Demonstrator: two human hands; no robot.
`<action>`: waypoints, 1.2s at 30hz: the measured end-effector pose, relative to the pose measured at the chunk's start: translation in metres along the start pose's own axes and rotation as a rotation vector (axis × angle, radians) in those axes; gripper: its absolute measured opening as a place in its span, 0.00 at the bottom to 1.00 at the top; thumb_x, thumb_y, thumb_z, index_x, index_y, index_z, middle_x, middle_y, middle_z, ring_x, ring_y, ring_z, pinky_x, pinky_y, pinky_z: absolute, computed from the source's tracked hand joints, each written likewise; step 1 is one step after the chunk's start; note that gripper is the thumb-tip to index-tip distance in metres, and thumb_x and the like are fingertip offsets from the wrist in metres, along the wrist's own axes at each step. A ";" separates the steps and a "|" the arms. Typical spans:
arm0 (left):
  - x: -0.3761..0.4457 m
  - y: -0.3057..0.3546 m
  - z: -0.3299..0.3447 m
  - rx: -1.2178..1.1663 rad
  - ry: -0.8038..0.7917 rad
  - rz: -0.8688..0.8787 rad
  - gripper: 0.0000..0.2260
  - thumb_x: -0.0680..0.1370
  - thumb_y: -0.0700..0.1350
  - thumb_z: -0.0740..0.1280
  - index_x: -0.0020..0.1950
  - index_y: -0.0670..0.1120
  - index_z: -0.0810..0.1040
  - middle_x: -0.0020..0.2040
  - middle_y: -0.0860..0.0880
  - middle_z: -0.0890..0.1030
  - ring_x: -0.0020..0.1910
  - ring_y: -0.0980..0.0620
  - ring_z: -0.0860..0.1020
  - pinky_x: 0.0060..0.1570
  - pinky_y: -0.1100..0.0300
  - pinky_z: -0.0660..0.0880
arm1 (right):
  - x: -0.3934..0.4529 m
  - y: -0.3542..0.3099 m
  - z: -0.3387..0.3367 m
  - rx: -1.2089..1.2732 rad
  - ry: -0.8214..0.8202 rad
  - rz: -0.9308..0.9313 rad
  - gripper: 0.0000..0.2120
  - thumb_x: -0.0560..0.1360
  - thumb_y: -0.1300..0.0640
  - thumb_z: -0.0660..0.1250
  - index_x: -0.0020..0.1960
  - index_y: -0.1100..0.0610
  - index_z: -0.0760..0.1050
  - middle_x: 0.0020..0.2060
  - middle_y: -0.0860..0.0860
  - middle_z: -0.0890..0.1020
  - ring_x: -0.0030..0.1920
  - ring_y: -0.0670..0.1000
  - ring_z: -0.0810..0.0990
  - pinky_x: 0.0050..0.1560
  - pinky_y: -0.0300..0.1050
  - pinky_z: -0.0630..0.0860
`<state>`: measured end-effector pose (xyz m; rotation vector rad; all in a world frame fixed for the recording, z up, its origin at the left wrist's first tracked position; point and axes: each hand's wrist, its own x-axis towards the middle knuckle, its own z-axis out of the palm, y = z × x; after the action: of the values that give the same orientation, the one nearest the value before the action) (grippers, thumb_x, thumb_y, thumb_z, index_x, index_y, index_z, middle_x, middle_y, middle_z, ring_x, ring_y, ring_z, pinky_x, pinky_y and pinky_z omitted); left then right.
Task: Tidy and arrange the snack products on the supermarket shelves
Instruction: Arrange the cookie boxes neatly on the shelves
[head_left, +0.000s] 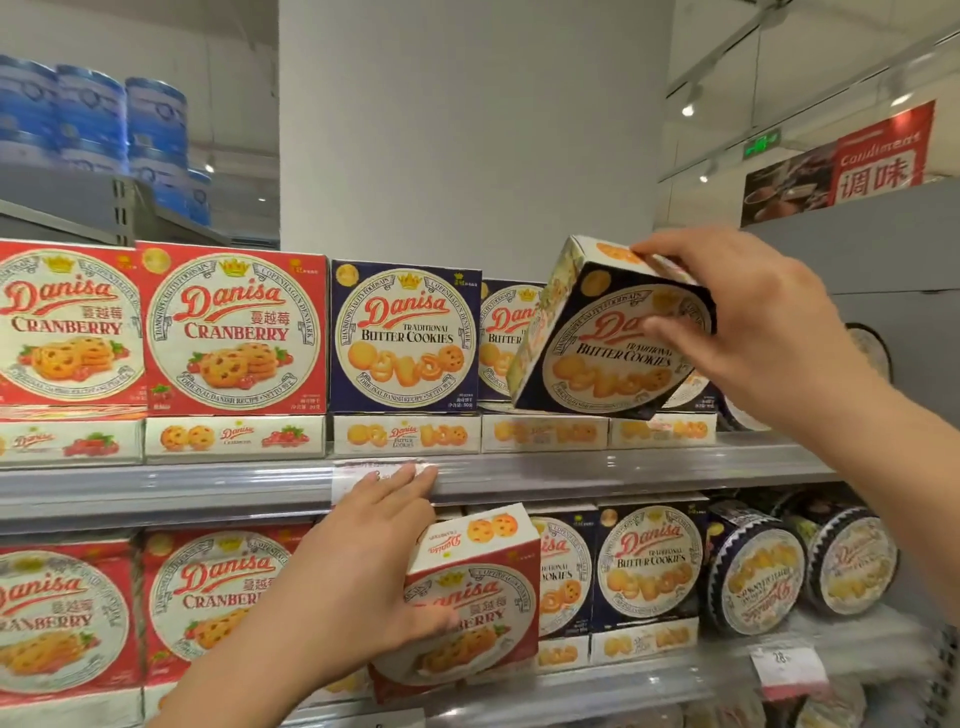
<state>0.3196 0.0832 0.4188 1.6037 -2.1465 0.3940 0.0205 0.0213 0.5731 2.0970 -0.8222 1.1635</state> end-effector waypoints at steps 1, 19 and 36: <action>0.000 0.000 -0.001 -0.002 -0.001 0.002 0.32 0.71 0.72 0.67 0.69 0.57 0.68 0.82 0.61 0.46 0.76 0.65 0.40 0.69 0.66 0.36 | 0.003 0.000 0.004 0.000 -0.009 0.001 0.26 0.74 0.52 0.71 0.71 0.52 0.71 0.63 0.52 0.79 0.62 0.56 0.78 0.56 0.62 0.79; 0.007 -0.014 0.014 0.104 0.037 0.045 0.31 0.57 0.77 0.68 0.51 0.58 0.77 0.69 0.55 0.78 0.68 0.55 0.76 0.66 0.57 0.67 | 0.043 -0.015 0.045 -0.023 -0.195 0.008 0.24 0.75 0.54 0.74 0.69 0.49 0.70 0.61 0.50 0.81 0.59 0.54 0.79 0.55 0.56 0.80; 0.007 -0.015 0.021 0.167 0.096 0.092 0.33 0.53 0.76 0.72 0.48 0.56 0.80 0.64 0.53 0.82 0.63 0.52 0.81 0.63 0.55 0.69 | 0.034 -0.015 0.065 -0.324 -0.243 -0.034 0.51 0.65 0.43 0.81 0.80 0.53 0.57 0.74 0.54 0.71 0.72 0.59 0.69 0.71 0.59 0.67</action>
<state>0.3289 0.0634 0.4038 1.5423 -2.1687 0.6821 0.0794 -0.0252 0.5711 1.9909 -1.0084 0.7085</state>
